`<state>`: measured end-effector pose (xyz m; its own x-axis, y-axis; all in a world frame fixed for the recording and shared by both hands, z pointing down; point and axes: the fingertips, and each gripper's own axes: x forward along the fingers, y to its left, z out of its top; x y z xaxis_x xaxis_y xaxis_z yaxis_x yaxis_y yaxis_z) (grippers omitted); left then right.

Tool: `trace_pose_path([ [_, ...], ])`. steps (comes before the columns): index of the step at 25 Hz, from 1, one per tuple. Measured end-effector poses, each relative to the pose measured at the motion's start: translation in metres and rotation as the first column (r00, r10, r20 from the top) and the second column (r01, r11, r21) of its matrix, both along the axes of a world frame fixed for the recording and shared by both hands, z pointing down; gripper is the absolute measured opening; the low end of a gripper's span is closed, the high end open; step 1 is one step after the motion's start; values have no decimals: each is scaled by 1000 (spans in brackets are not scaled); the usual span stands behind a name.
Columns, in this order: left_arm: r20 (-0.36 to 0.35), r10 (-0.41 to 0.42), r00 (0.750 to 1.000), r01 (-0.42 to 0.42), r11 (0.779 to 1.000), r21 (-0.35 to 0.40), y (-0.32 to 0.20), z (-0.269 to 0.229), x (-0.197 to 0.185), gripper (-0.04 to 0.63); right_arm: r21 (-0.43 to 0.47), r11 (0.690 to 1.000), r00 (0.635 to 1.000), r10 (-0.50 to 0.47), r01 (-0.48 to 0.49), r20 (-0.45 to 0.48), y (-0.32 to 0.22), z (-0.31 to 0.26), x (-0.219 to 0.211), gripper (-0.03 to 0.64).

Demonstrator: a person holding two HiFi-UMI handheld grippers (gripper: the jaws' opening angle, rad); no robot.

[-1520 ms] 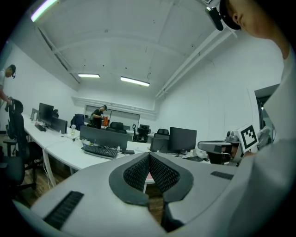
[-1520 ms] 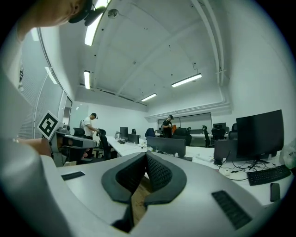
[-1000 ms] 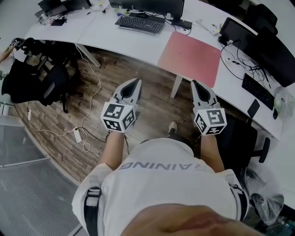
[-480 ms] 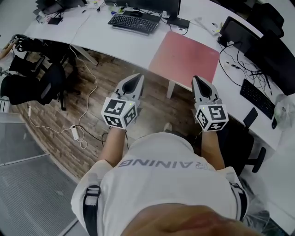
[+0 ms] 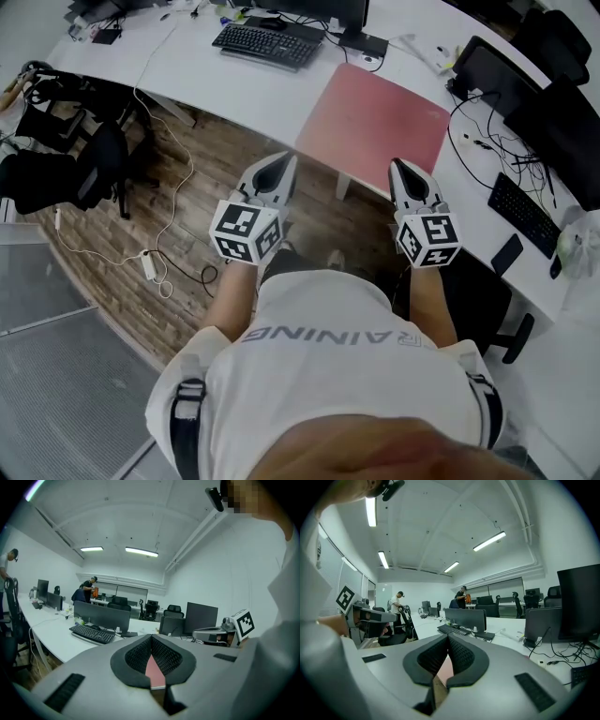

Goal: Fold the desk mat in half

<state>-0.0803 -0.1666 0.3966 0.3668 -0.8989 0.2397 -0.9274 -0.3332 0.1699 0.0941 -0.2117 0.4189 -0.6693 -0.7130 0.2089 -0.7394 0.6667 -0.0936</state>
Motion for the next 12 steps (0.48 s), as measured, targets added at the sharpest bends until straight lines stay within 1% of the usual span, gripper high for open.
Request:
trace_pose_path([
  [4,-25,-2,1000,1,1000,-18,-15,9,-17,28,-17,1000,999,-11,11,-33,-14,8,-18,23],
  [7,-43,4,999,-6,999,-42,-29,21,-35,28,-51,999,998,-7,4,-61,-27,20,-35,23],
  [12,-63,-1,998,-4,997,-72,-55,36,-89,28,-92,996,994,-20,10,-106,-48,35,-89,23],
])
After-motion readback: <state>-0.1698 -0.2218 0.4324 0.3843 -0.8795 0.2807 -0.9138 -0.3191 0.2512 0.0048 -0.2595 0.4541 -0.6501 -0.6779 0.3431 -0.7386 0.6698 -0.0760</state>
